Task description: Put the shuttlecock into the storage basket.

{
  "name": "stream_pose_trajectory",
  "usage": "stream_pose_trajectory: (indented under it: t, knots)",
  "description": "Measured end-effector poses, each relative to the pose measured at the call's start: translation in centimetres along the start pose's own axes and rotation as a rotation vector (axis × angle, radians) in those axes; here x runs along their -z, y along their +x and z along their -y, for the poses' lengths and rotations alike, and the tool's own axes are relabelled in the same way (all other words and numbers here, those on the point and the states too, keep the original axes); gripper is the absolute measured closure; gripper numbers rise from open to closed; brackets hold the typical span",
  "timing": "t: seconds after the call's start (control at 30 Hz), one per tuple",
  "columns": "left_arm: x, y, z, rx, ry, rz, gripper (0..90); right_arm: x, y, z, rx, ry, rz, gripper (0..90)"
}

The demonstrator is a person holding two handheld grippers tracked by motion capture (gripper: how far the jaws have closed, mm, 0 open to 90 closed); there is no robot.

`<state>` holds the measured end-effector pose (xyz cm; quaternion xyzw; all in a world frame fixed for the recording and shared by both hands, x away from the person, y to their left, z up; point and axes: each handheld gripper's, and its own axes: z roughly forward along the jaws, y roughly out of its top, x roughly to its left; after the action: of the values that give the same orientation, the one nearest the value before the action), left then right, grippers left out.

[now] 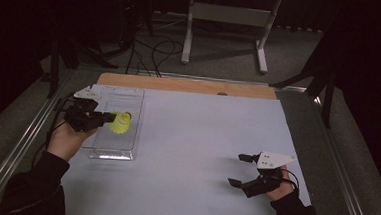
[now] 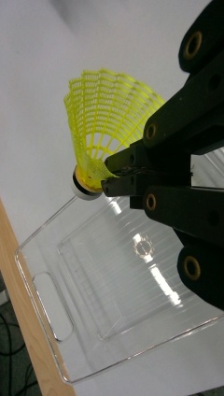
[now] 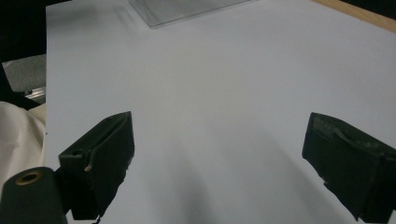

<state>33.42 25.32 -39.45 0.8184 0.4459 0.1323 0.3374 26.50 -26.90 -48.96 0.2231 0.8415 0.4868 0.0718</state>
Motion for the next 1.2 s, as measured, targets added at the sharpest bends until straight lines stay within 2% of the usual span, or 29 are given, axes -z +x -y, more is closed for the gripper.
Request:
stream_pose_trajectory:
  t: [0.13,0.2,0.27,0.3,0.37,0.4,0.57,0.6,0.7,0.87,1.0,1.2]
  knots:
    - [-0.6,0.3,0.4,0.003,-0.012,-0.027,90.0,0.2,0.0,0.7,-0.020,-0.003,0.008,9.5]
    - [-0.9,0.4,0.7,-0.003,-0.046,-0.018,90.0,0.3,-0.1,1.0,-0.026,-0.004,0.008,9.5]
    - [-1.2,0.4,0.9,-0.018,-0.052,-0.036,90.0,0.3,-0.1,1.3,-0.042,0.005,0.012,9.5]
    - [-1.5,0.4,1.0,-0.030,-0.069,-0.026,90.0,0.3,-0.1,1.5,-0.042,0.005,0.010,9.5]
    - [-2.0,0.2,1.2,-0.072,-0.079,-0.028,90.0,0.3,-0.2,1.8,-0.050,0.004,0.006,9.5]
    - [-2.3,0.1,1.4,-0.083,-0.077,-0.021,90.0,0.3,-0.2,1.9,-0.051,0.006,0.006,9.5]
    - [-3.8,0.0,1.9,-0.072,-0.052,-0.033,90.0,0.2,-0.2,2.1,-0.058,0.012,-0.007,9.5]
    - [-4.0,0.0,2.0,-0.076,-0.055,-0.020,90.0,0.1,-0.2,2.1,-0.060,0.016,-0.011,9.5]
    - [-4.5,0.2,2.2,-0.074,-0.045,-0.020,90.0,0.1,-0.2,2.2,-0.062,0.024,-0.017,9.5]
    - [-5.3,0.7,2.4,-0.046,-0.020,-0.025,90.0,-0.1,-0.3,2.3,-0.066,0.021,-0.027,9.5]
    - [-5.9,0.9,2.5,-0.038,0.008,-0.011,90.0,-0.1,-0.3,2.3,-0.073,0.024,-0.034,9.5]
    - [-6.8,1.1,2.4,-0.017,0.066,-0.003,90.0,-0.2,-0.3,2.3,-0.077,0.026,-0.038,9.5]
